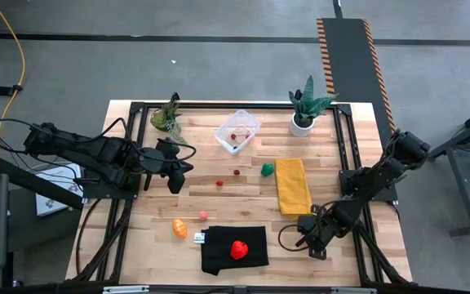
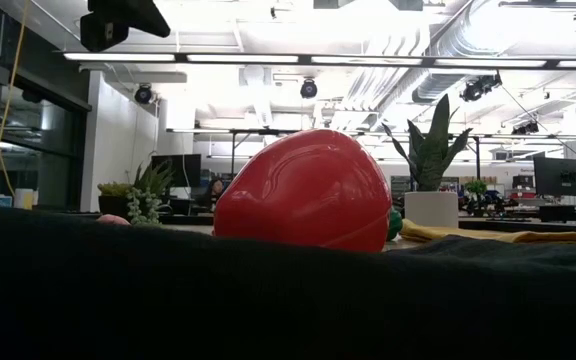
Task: Pick and placing Produce into tupperware
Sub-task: Put the middle pink peach into the transparent bin
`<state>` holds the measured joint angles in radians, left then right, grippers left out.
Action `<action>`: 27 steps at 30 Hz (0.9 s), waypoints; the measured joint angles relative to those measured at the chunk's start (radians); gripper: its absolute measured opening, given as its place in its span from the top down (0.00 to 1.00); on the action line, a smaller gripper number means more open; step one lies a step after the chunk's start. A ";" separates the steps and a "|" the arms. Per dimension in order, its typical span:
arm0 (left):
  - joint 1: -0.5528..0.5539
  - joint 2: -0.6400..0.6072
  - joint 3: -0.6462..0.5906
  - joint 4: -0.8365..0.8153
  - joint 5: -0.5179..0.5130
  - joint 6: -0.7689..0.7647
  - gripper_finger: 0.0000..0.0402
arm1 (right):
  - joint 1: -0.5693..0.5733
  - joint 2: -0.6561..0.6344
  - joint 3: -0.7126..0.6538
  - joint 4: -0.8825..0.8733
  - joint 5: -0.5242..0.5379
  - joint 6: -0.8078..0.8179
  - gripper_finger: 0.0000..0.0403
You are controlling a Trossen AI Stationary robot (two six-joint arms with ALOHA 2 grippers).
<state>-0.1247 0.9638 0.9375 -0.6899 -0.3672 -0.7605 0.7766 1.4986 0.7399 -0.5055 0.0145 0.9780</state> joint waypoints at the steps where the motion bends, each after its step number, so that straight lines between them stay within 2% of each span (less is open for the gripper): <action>1: 0.000 0.000 0.000 -0.001 0.000 0.000 1.00 | 0.000 0.000 0.000 -0.011 0.001 0.008 0.56; 27: 0.000 0.000 0.000 -0.002 0.000 -0.002 1.00 | -0.031 0.000 -0.001 -0.012 0.034 0.008 0.56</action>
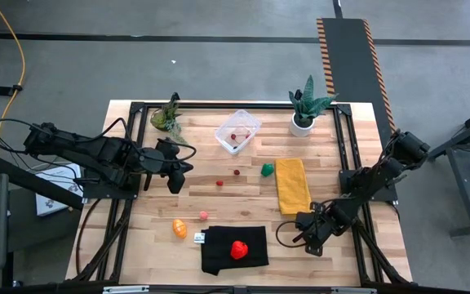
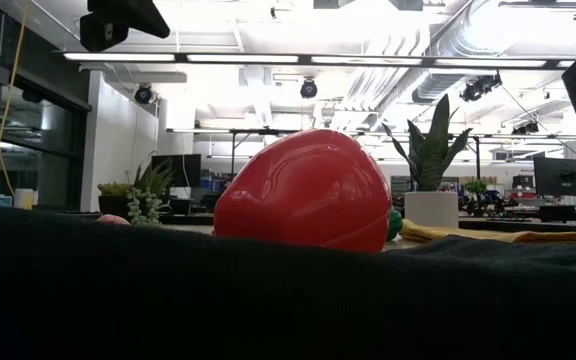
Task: Pick and placing Produce into tupperware
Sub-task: Put the middle pink peach into the transparent bin
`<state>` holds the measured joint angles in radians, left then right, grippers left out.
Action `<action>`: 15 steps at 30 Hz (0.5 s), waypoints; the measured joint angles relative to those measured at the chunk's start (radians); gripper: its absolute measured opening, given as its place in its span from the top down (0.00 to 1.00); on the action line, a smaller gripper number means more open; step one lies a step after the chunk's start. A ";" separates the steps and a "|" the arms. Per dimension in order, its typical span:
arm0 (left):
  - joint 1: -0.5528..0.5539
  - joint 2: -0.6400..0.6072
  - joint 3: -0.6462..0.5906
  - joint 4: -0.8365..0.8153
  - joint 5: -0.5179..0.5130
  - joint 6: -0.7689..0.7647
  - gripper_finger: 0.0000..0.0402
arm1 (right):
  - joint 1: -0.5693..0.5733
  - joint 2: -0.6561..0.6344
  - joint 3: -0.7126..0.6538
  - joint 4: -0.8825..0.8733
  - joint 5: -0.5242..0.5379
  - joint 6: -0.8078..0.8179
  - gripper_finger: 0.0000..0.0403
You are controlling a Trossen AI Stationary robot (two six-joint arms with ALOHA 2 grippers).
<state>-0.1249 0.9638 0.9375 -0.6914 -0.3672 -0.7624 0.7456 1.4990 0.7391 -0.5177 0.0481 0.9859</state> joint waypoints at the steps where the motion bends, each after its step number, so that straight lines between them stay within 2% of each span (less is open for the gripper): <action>1: 0.000 0.000 0.000 0.000 0.000 0.000 1.00 | 0.000 0.000 0.000 -0.006 0.000 0.000 0.56; 6: 0.000 0.000 0.000 0.000 0.000 0.000 1.00 | 0.000 0.000 -0.001 -0.017 -0.006 0.000 0.57; 15: 0.000 0.000 0.000 0.000 0.000 0.000 1.00 | 0.000 0.000 -0.001 -0.011 -0.006 0.000 0.68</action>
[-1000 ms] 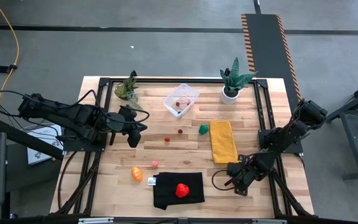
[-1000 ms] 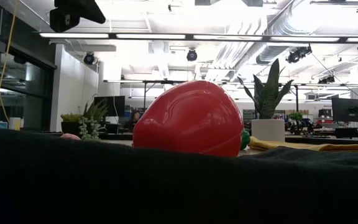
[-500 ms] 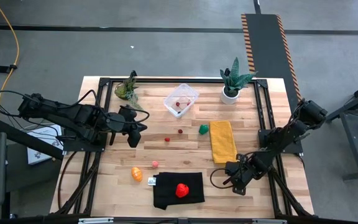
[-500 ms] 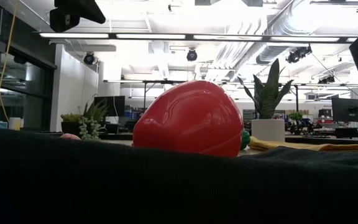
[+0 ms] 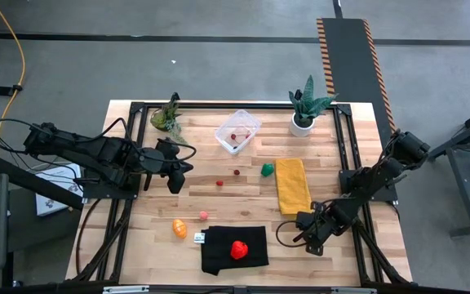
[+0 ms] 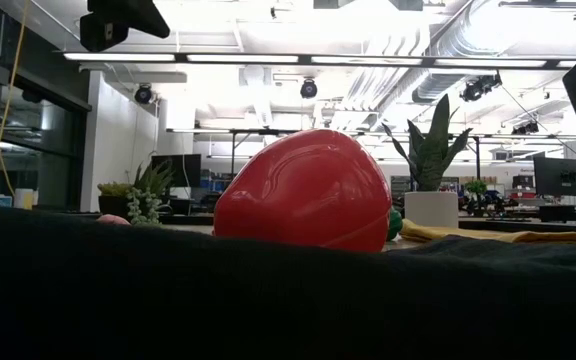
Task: Pick and placing Produce into tupperware
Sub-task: Put the middle pink peach into the transparent bin
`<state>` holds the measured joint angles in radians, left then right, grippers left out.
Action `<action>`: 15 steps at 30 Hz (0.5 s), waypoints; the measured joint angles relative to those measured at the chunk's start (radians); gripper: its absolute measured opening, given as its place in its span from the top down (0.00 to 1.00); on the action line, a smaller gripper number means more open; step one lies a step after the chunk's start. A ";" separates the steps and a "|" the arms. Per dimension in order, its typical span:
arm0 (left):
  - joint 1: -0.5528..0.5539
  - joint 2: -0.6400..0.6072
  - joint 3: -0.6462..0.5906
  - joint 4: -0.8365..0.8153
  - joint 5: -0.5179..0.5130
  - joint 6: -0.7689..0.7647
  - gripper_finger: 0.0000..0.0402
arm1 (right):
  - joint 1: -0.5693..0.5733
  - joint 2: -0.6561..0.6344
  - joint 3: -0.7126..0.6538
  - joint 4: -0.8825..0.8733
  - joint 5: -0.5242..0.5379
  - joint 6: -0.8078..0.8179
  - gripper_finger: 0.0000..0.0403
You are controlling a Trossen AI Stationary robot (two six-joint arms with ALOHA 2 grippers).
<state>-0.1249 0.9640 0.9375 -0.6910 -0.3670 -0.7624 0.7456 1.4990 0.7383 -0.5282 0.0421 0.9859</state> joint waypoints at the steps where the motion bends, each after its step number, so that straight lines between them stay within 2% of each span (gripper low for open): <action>1: 0.000 0.000 0.000 0.000 0.000 0.000 1.00 | 0.000 0.000 0.000 0.002 0.000 0.000 0.69; 8: 0.000 0.000 0.000 0.000 0.001 -0.002 1.00 | 0.000 0.000 0.005 0.026 0.005 0.013 0.70; 15: 0.000 0.000 0.000 0.002 0.016 -0.002 1.00 | 0.000 0.000 0.109 -0.004 0.050 -0.008 0.70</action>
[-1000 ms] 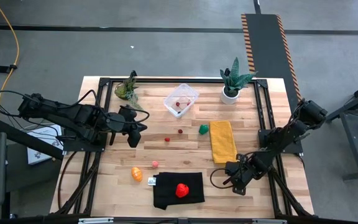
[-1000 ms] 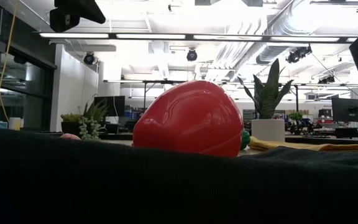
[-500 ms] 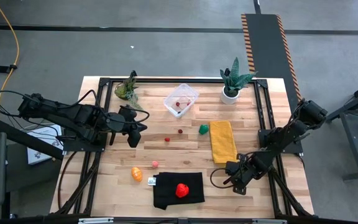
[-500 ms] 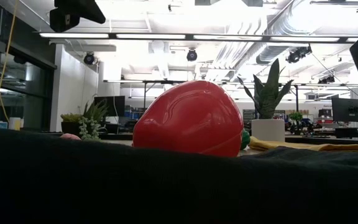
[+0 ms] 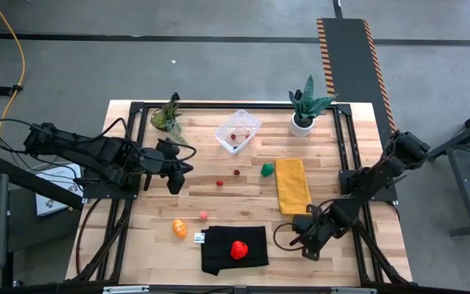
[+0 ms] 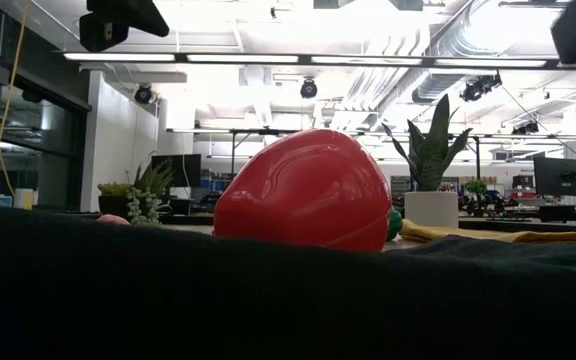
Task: Pick and placing Produce into tupperware
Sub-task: Put the middle pink peach into the transparent bin
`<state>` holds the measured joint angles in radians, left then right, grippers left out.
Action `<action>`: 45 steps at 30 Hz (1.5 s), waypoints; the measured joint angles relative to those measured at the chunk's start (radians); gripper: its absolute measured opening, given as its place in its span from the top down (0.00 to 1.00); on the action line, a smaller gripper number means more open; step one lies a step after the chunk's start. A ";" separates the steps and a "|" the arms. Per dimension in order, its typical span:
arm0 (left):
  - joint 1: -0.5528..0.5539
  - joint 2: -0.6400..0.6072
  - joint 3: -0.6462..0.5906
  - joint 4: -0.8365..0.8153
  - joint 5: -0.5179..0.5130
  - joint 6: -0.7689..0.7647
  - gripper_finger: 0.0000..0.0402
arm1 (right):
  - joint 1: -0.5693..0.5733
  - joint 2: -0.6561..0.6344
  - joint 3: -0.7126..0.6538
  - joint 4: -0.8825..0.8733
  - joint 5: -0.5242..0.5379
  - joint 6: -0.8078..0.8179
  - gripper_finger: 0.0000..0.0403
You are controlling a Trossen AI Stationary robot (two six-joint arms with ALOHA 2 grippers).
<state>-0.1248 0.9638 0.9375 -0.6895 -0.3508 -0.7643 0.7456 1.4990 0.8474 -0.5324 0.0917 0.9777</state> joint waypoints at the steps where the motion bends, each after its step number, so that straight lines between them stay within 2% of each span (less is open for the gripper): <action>1: 0.000 0.000 0.000 0.000 0.000 0.000 1.00 | 0.000 0.000 0.017 -0.003 0.017 -0.003 0.70; 7: 0.000 0.000 0.000 0.000 0.016 0.000 1.00 | -0.015 0.000 0.125 -0.034 0.098 -0.019 0.70; 13: 0.000 0.000 0.000 0.000 0.030 0.000 1.00 | -0.090 0.000 0.241 -0.058 0.195 -0.114 0.70; 28: 0.000 0.000 0.000 0.000 0.115 0.038 1.00 | -0.465 0.000 0.385 -0.019 0.188 -0.391 0.70; 35: 0.000 0.000 0.000 0.000 0.183 0.116 1.00 | -0.637 0.001 0.424 0.130 0.188 -0.471 0.70; 41: 0.000 -0.007 0.000 0.000 0.263 0.243 1.00 | -0.726 0.092 0.532 0.137 0.187 -0.482 0.70; 45: 0.000 -0.024 0.000 0.006 0.268 0.268 1.00 | -0.773 0.212 0.708 -0.011 0.196 -0.487 0.70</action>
<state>-0.1249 0.9397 0.9375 -0.6837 -0.0830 -0.4965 -0.0272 1.7107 1.5554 -0.5438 0.2879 0.4911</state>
